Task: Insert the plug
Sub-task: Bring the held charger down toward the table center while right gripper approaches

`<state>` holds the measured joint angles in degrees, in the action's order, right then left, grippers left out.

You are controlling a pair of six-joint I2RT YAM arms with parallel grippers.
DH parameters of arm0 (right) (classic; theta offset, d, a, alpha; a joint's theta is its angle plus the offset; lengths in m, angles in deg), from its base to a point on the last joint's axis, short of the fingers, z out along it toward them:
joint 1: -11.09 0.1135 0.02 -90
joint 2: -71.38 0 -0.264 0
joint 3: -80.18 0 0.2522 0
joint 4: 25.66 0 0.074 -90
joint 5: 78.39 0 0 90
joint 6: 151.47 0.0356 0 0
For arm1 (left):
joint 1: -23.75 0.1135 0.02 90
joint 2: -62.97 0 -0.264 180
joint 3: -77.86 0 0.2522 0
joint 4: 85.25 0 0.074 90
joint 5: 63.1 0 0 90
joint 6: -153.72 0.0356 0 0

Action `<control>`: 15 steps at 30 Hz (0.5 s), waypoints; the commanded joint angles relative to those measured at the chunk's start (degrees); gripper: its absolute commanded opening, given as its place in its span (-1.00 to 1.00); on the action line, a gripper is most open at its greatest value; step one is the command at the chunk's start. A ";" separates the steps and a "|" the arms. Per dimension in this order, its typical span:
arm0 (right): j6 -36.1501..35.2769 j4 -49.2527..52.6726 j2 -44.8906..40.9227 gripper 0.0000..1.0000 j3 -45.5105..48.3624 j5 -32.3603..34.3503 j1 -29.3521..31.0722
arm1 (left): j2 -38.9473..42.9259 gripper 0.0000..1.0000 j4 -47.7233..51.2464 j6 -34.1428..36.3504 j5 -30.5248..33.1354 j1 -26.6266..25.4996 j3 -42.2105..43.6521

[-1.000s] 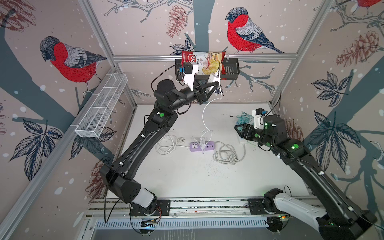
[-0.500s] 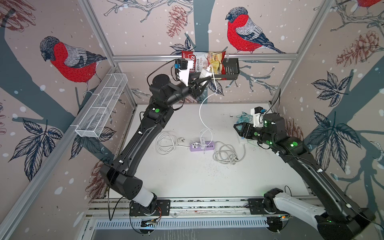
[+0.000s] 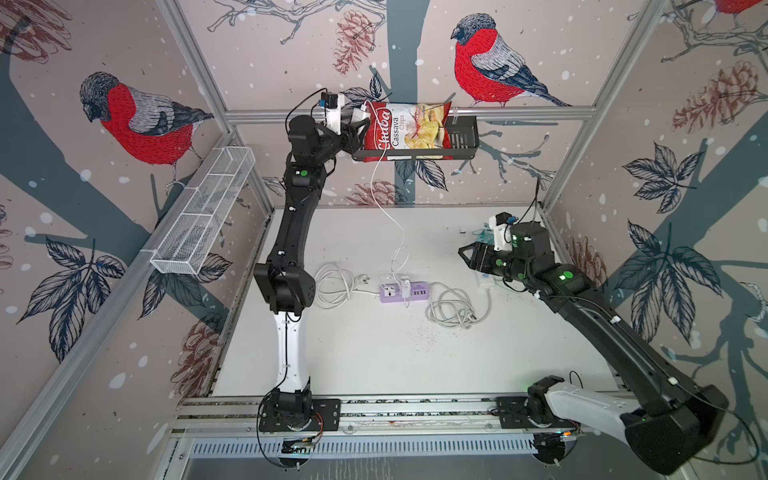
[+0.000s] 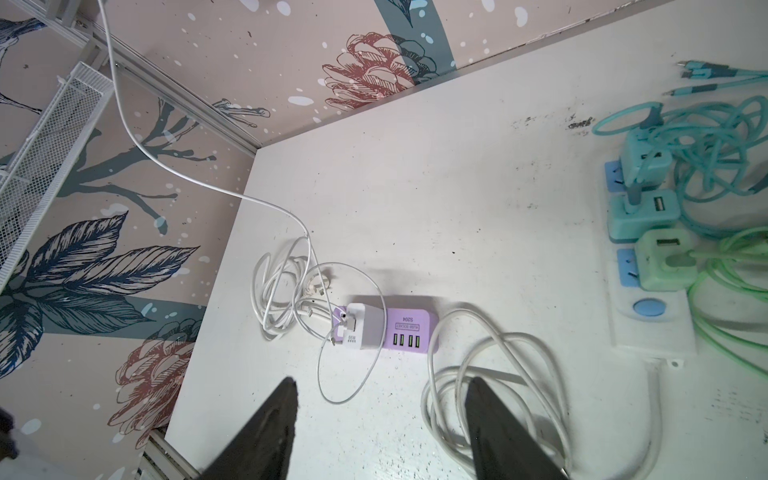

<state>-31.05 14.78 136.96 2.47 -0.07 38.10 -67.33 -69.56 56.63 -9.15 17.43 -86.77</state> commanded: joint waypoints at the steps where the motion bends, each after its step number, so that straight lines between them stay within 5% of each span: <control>1: 0.86 -4.86 1.09 0.27 0.25 -4.44 0.41 | 0.00 -0.45 -4.27 -1.01 -5.06 0.35 -0.63; 4: 1.50 -9.18 3.76 0.26 2.14 -8.87 2.20 | 4.98 -0.44 -13.36 -3.57 -6.81 0.42 11.69; 9: 0.76 -10.83 10.61 0.24 1.61 -9.06 7.17 | 6.09 -0.55 -12.82 -3.67 -15.18 0.22 15.66; 15: -2.39 -7.73 18.49 0.22 -3.12 -11.77 11.81 | 13.81 -0.50 -26.86 -3.14 -12.67 -1.48 46.76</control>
<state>-31.01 6.87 153.51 1.05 -9.64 48.54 -55.11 -87.46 53.17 -20.76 16.57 -46.42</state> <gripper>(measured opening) 0.606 0.492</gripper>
